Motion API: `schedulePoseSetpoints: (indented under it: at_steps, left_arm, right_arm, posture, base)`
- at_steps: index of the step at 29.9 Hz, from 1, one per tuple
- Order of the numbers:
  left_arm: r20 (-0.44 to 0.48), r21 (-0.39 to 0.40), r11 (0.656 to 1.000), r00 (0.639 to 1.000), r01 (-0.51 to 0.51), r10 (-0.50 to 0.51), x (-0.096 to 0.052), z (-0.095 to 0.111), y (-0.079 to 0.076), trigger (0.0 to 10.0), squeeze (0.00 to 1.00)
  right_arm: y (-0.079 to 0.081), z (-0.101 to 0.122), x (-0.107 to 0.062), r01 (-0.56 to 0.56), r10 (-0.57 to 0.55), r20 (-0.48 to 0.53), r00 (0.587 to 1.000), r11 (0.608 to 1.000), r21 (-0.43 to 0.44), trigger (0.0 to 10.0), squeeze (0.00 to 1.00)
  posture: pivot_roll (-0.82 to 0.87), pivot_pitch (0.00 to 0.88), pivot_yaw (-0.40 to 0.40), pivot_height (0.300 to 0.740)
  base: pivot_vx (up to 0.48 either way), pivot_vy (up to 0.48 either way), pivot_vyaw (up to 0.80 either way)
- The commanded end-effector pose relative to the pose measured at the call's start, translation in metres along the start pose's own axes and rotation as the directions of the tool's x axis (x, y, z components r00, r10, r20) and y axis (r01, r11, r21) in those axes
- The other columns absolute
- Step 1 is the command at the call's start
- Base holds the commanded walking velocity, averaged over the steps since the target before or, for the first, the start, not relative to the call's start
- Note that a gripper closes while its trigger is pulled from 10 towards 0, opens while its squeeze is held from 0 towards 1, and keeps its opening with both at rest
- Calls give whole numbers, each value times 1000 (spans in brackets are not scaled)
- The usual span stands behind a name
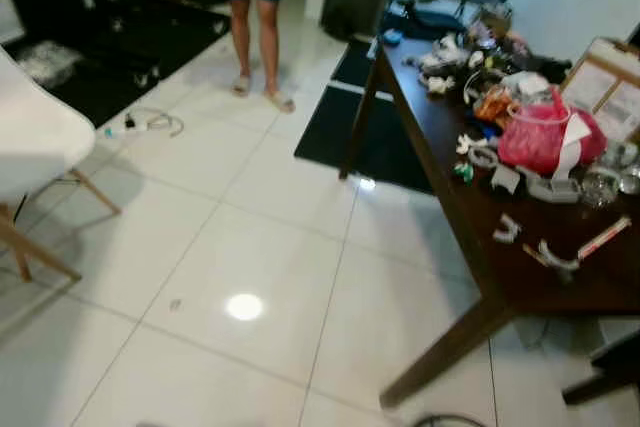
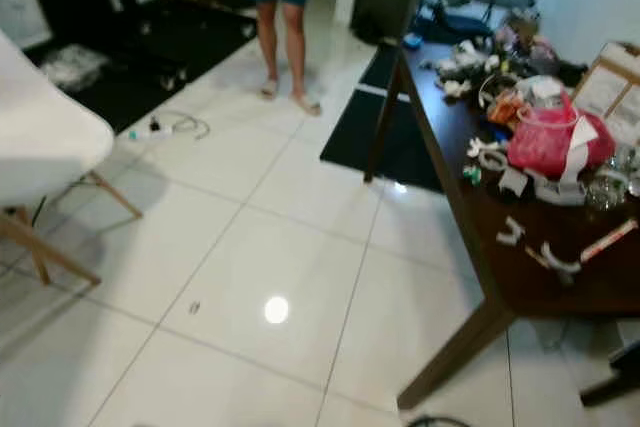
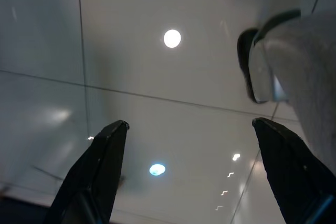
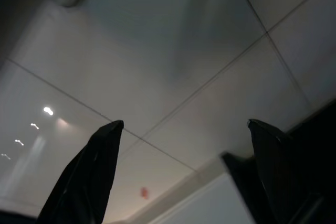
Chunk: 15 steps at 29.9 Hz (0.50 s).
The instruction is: Picking trash to rubbish bin
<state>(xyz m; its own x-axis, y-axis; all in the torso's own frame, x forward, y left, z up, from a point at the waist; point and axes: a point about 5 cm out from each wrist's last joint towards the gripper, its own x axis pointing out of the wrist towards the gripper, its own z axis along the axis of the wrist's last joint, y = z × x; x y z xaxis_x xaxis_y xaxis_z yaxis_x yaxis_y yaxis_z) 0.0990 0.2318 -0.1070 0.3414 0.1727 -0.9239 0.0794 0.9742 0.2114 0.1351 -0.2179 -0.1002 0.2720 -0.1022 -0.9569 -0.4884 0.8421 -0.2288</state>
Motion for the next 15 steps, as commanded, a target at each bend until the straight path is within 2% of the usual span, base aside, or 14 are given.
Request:
schedulePoseSetpoints:
  at_steps: [1,15]
  left_arm:
    - [0,-2,1000,1000,7,-7,0,-1,-3,10000,0]
    - [1,-4,1000,1000,0,0,0,1,-3,10000,0]
  right_arm:
    - [-2,-13,0,4,-4,-40,999,1000,4,10000,0]
    - [-6,-12,-1,23,-23,-37,999,1000,3,10000,0]
  posture:
    - [150,89,-71,740]
    - [150,84,-72,740]
  base:
    - [0,0,-788]
    - [0,0,-788]
